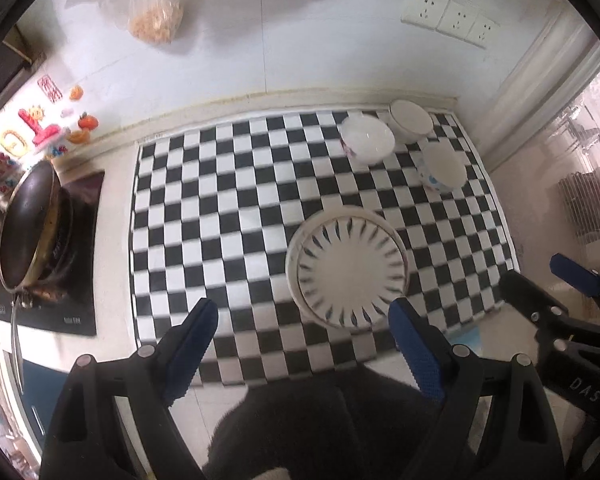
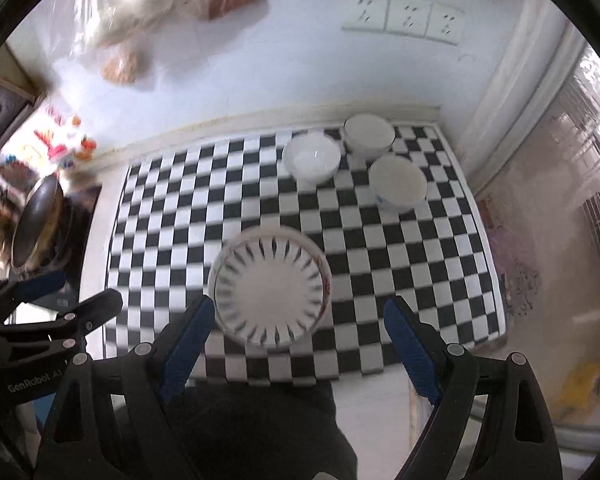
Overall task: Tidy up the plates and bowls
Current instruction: 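Open both grippers and lift them away from the stack, then move both grippers to a plain white bowl and grip its rim, then lift the plain white bowl with both grippers toward another white bowl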
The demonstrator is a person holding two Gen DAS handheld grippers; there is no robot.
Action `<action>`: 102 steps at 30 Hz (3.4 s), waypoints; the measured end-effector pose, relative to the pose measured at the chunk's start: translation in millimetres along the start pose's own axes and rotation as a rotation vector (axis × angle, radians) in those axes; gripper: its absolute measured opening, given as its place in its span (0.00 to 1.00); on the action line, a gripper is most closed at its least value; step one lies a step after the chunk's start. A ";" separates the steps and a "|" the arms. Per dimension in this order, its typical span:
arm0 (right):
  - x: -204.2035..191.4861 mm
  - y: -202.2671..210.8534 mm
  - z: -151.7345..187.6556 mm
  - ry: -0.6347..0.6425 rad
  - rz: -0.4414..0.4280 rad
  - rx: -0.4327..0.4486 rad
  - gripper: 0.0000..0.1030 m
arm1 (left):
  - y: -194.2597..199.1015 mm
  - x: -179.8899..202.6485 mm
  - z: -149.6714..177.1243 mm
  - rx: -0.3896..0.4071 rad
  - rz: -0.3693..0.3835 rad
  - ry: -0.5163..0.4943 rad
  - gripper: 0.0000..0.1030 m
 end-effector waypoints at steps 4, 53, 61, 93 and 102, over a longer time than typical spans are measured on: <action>2.0 -7.3 -5.3 -0.018 0.060 0.106 0.86 | -9.6 -4.8 -14.7 0.096 -0.051 -0.028 0.85; 96.5 -435.9 -224.1 -0.044 -0.293 -0.485 0.11 | -364.7 67.3 -218.9 -0.330 0.080 0.254 0.18; 95.0 -396.3 -220.2 -0.037 -0.326 -0.442 0.10 | -313.4 81.6 -208.5 -0.258 0.058 0.220 0.18; 251.3 -304.5 3.9 -0.206 -0.266 -0.512 0.10 | -301.0 247.5 -40.2 -0.436 0.099 -0.089 0.18; 253.0 -320.1 11.5 -0.193 -0.252 -0.532 0.09 | -314.4 258.0 -33.4 -0.466 0.078 -0.100 0.18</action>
Point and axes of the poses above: each gripper's, at about its wrist camera, not at the fingertips, and y roughly against the way its jaws point, x to its right, z to its underside, the point moved 1 cm from there along -y, roughly the way its jaws point, and after that the axes turned 1 degree about y, right-handed, at the moved point
